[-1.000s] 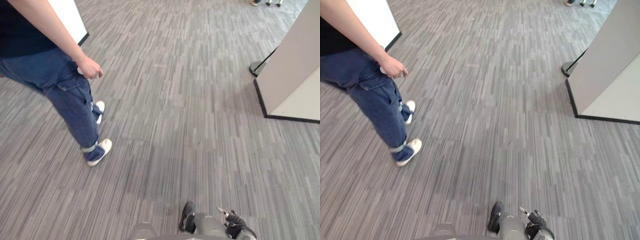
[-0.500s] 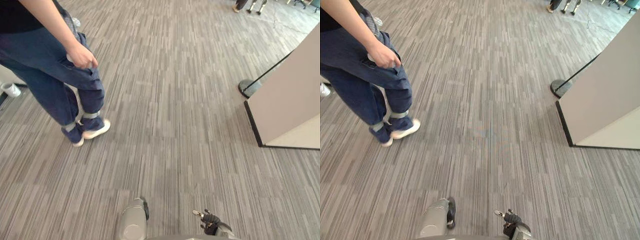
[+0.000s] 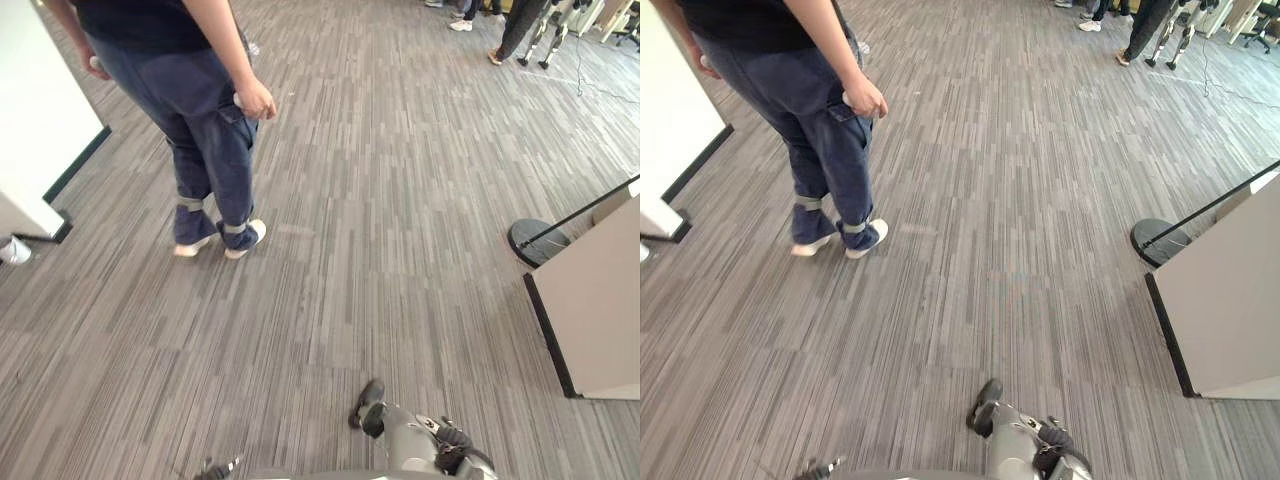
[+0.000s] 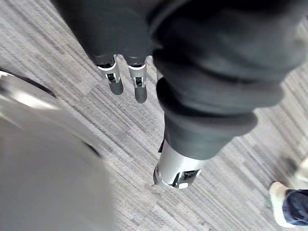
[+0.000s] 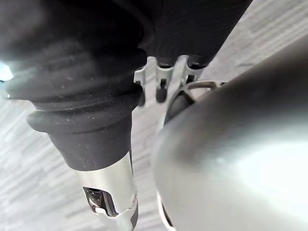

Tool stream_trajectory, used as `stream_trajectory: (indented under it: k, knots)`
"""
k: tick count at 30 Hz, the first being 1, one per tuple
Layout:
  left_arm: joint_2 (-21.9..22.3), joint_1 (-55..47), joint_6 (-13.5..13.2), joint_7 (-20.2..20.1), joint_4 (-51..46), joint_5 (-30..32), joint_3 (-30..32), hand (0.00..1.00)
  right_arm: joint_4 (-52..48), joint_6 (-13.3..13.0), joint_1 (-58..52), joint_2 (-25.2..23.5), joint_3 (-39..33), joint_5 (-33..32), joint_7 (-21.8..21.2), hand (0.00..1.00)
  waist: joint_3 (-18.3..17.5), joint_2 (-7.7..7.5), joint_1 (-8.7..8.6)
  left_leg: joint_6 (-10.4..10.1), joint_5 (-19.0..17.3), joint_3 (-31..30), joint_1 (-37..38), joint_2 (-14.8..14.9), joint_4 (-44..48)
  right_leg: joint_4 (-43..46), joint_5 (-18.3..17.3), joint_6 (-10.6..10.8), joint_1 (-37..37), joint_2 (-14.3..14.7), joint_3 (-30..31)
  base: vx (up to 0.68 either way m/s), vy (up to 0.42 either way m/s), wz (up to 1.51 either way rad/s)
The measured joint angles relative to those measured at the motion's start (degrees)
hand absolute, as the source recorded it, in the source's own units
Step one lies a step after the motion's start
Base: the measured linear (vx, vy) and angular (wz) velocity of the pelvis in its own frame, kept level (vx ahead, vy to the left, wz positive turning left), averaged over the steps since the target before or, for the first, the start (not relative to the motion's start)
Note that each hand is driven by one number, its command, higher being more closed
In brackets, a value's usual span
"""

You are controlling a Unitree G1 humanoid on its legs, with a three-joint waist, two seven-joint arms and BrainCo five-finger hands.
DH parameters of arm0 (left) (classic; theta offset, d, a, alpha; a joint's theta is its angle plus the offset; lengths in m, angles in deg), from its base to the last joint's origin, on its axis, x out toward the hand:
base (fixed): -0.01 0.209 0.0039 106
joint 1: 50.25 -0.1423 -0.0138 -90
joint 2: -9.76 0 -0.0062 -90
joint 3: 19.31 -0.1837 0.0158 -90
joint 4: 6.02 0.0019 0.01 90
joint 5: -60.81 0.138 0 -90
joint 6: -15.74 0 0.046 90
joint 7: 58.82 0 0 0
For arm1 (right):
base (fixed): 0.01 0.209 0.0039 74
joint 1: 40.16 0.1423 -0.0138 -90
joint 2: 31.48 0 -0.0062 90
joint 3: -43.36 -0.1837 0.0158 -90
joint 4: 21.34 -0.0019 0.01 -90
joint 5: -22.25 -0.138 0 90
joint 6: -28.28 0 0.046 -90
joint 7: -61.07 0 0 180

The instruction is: Organize washtable

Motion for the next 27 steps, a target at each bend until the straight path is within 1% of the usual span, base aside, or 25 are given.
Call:
stream_trajectory:
  k: [1, 2, 3, 4, 5, 6, 8, 9, 10, 11, 12, 13, 14, 15, 16, 17, 18, 19, 20, 21, 22, 23, 24, 26, 27]
  knots:
    - [0.7, -2.0, 0.4, 0.1, 1.5, -0.4, -0.4, 0.00, -0.3, 0.3, 0.0, 0.8, 1.4, -0.1, 0.2, 0.00, -0.5, 1.87, 0.19, -1.4, 7.0, 0.5, -2.9, 4.0, 8.7, -0.3, -1.5, -0.1, 2.5, 4.2, 2.6, 0.77, -0.052, -1.39]
    - [0.9, -2.5, 0.6, 0.2, 1.8, -0.6, -0.5, 0.00, -0.2, 0.1, 0.1, 1.0, 1.6, -0.2, 0.6, 0.00, -0.4, 2.49, 0.54, -0.2, 4.3, 0.7, -5.6, 5.4, 13.5, -0.4, -2.8, -0.3, 3.3, 5.5, 3.9, 0.76, 0.080, -1.33]
    - [0.6, -1.7, 0.9, 0.0, 1.8, -0.6, -0.5, 0.00, -0.1, 0.0, 0.8, 0.9, 1.6, -0.7, 1.5, 0.00, 0.5, 2.15, 1.06, 2.2, -1.4, 1.8, -11.3, 6.4, 19.9, -1.0, -4.7, 0.5, 5.8, 6.6, 6.3, 0.73, 0.070, -0.87]
    - [0.2, -0.7, 0.9, 0.0, 1.6, -0.7, -0.5, 0.00, 1.0, 0.3, 1.1, 0.8, 1.9, -1.1, 2.1, 0.00, 1.6, 0.86, 1.15, 2.1, -5.2, 2.2, -15.9, 5.8, 20.8, -3.8, -5.5, 1.6, 10.6, 6.6, 8.0, 0.86, 0.084, -0.70]
    - [0.2, -0.8, 0.8, -0.1, 1.0, -1.1, -0.5, 0.00, 1.7, 0.3, 1.1, 0.6, 2.3, -1.2, 2.3, 0.00, 1.8, 0.09, 1.40, 2.2, -6.5, 2.3, -17.4, 5.4, 19.4, -5.2, -5.6, 1.9, 13.0, 6.4, 8.9, 0.68, 0.075, -0.54]
    - [-0.3, -1.0, 0.4, -0.3, 0.5, -1.9, -0.5, 0.00, 2.1, 0.4, 0.9, 0.2, 4.2, -1.2, 2.4, 0.00, 2.2, -1.65, 1.61, 2.0, -8.8, 2.0, -20.9, 4.6, 14.1, -8.5, -6.0, 3.7, 17.8, 5.9, 10.6, 0.66, 0.118, -0.53]
    - [-1.3, -0.7, 0.4, -0.2, -0.1, -2.2, -1.2, 0.00, 2.1, 0.1, 1.2, -0.2, 6.1, -1.0, 2.5, 0.00, 2.4, -2.85, 1.39, 1.4, -9.5, 0.0, -25.5, 3.1, -0.2, -11.1, -7.3, 6.6, 22.4, 4.4, 12.3, 0.63, 0.191, -0.51]
    - [-1.2, -0.7, 0.2, -0.1, -0.9, -2.2, -1.2, 0.00, 2.1, 0.0, 1.4, -0.4, 6.5, -0.3, 2.5, 0.00, 2.4, -3.27, 1.53, 0.3, -8.8, -1.8, -27.0, 1.6, -14.9, -11.6, -8.6, 8.7, 24.2, 3.1, 13.6, 0.61, 0.305, -0.52]
    - [-0.9, -0.8, -0.3, 0.1, -1.2, -2.7, -1.2, 0.00, 2.3, -0.5, 1.1, -0.6, 6.4, 0.7, 2.8, 0.00, 2.3, -3.09, 1.65, -2.8, -5.3, -4.7, -26.8, 0.1, -30.9, -12.0, -10.3, 11.2, 26.3, 2.0, 14.4, 0.61, 0.336, -0.49]
    - [-0.9, -0.8, -0.4, 0.2, -1.2, -3.2, -1.2, 0.00, 2.4, -0.5, 1.0, -0.7, 6.3, 0.8, 3.2, 0.00, 2.5, -3.23, 1.84, -3.6, -1.2, -5.9, -26.6, -0.4, -35.0, -12.0, -11.4, 12.5, 27.4, 1.2, 14.9, 0.64, 0.392, -0.50]
    - [-0.8, -0.9, -0.3, 0.9, -1.0, -4.3, -1.3, 0.00, 2.8, -0.6, 0.3, -1.1, 6.4, 1.4, 4.0, 0.00, 2.1, -3.40, 2.92, -3.9, 7.1, -6.0, -24.5, -1.6, -37.3, -12.1, -13.1, 14.4, 29.9, -0.6, 16.3, 0.65, 0.381, -0.39]
    - [-1.4, -0.9, -0.4, 1.2, -1.0, -4.5, -1.4, 0.00, 3.3, -0.6, 0.0, -1.6, 6.4, 2.0, 4.2, 0.00, 2.0, -4.33, 3.21, -2.2, 9.3, -5.5, -24.3, -2.7, -36.6, -12.0, -13.4, 14.7, 30.4, -1.8, 16.7, 0.77, 0.399, -0.42]
    - [-2.6, -0.7, -1.2, 1.8, -1.6, -5.1, -1.6, 0.00, 4.5, -0.5, 0.8, -3.0, 6.5, 2.9, 4.5, 0.00, 1.2, -7.58, 3.07, 0.7, 4.6, -4.7, -26.1, -3.6, -30.1, -10.4, -12.2, 12.9, 30.3, -3.3, 16.9, 0.75, 0.363, -0.36]
    - [-2.7, -0.8, -1.1, 2.1, -1.5, -5.7, -1.2, 0.00, 4.7, -0.5, 0.7, -3.3, 6.5, 2.9, 4.6, 0.00, 1.5, -7.24, 3.17, 1.9, 1.9, -3.8, -26.5, -3.2, -25.1, -7.2, -11.0, 12.9, 29.5, -4.2, 18.1, 0.60, 0.313, -0.43]
    - [-2.7, -0.9, -0.9, 2.2, -1.5, -6.3, -0.7, 0.00, 4.7, -0.5, 0.7, -3.4, 6.4, 2.9, 4.6, 0.00, 1.3, -7.61, 3.20, 2.5, -0.2, -2.9, -26.2, -3.1, -22.6, -4.3, -10.6, 13.4, 28.8, -5.1, 19.4, 0.54, 0.323, -0.49]
    - [-3.3, -1.2, -0.6, 2.3, -0.9, -6.6, -0.4, 0.00, 4.7, -0.6, -0.3, -4.0, 6.2, 2.9, 4.5, 0.00, 0.6, -8.68, 2.81, 4.0, -3.7, -1.1, -24.3, -3.8, -18.2, 3.9, -9.2, 13.7, 27.2, -8.1, 21.8, 0.40, 0.242, -0.39]
    - [-3.5, -1.2, -0.6, 2.3, -0.9, -6.6, -0.5, 0.00, 4.5, -0.6, -0.8, -4.2, 5.8, 2.9, 4.3, 0.00, 0.4, -8.99, 2.77, 4.4, -4.9, -0.3, -23.0, -4.5, -17.2, 8.4, -7.7, 13.2, 26.0, -9.7, 22.8, 0.46, 0.267, -0.33]
    - [-3.6, -1.1, -0.5, 2.3, -1.0, -6.5, -0.5, 0.00, 4.1, -0.9, -1.3, -4.1, 5.3, 2.9, 4.3, 0.00, 0.4, -8.93, 2.75, 5.6, -7.1, 1.1, -19.5, -5.5, -17.1, 17.5, -1.6, 10.3, 22.9, -12.3, 23.8, 0.35, 0.214, -0.14]
    - [-3.7, -1.0, -0.4, 2.4, -1.0, -6.5, -0.6, 0.00, 3.5, -1.5, -1.6, -4.2, 4.5, 2.7, 4.5, 0.00, 0.4, -8.63, 2.38, 6.0, -8.5, 1.5, -17.0, -6.4, -18.5, 21.1, 3.5, 8.9, 21.6, -13.4, 23.8, 0.44, 0.261, 0.07]
    - [-3.5, -0.6, -0.4, 2.7, -1.3, -6.5, -1.3, 0.00, 1.8, -2.3, -2.2, -3.3, 4.1, 2.3, 4.7, 0.00, 0.3, -7.78, 0.91, 6.9, -11.1, 1.4, -12.1, -6.8, -23.3, 29.6, 8.5, 9.3, 18.6, -14.7, 23.9, 0.43, 0.213, 0.26]
    - [-4.2, 0.2, -0.6, 3.0, -1.7, -6.4, -1.9, 0.00, 0.5, -2.8, -2.2, -3.2, 4.2, 2.3, 4.7, 0.00, 0.5, -8.08, 0.52, 6.9, -11.0, 1.3, -9.0, -7.4, -25.9, 38.2, 2.5, 10.1, 14.0, -15.5, 23.3, 0.51, 0.198, 0.27]
    - [-4.5, 0.6, -0.6, 3.5, -1.7, -6.3, -2.5, 0.00, -0.2, -2.9, -2.2, -3.2, 4.3, 2.5, 4.8, 0.00, 0.5, -7.99, 0.23, 6.8, -11.0, 1.3, -7.3, -7.4, -27.7, 40.8, -0.5, 9.1, 12.0, -15.4, 22.1, 0.49, 0.129, 0.10]
    - [-5.0, 0.7, -0.6, 3.6, -1.9, -5.8, -3.0, 0.00, -1.3, -3.3, -2.2, -3.1, 4.3, 2.9, 4.8, 0.00, 0.4, -7.71, -0.53, 6.4, -10.2, 1.6, -2.9, -7.3, -32.6, 41.4, -5.7, 8.9, 8.3, -14.1, 17.8, 0.41, 0.075, -0.01]
    - [-4.9, 1.1, -0.6, 3.5, -2.2, -4.9, -4.2, 0.00, -2.4, -3.4, -2.3, -2.9, 4.8, 3.1, 4.9, 0.00, 0.6, -6.59, -0.69, 6.0, -9.8, 2.1, 0.7, -6.4, -36.5, 34.8, -10.1, 8.5, 5.8, -11.1, 13.0, 0.43, -0.016, -0.06]
    - [-4.4, 1.7, -0.6, 3.4, -2.2, -4.5, -5.4, 0.00, -2.9, -3.4, -2.3, -2.7, 5.0, 3.3, 4.8, 0.00, 0.9, -5.45, -0.76, 5.8, -9.7, 2.2, 2.5, -5.4, -38.2, 24.7, -11.5, 8.6, 4.5, -7.0, 10.7, 0.51, -0.094, 0.02]
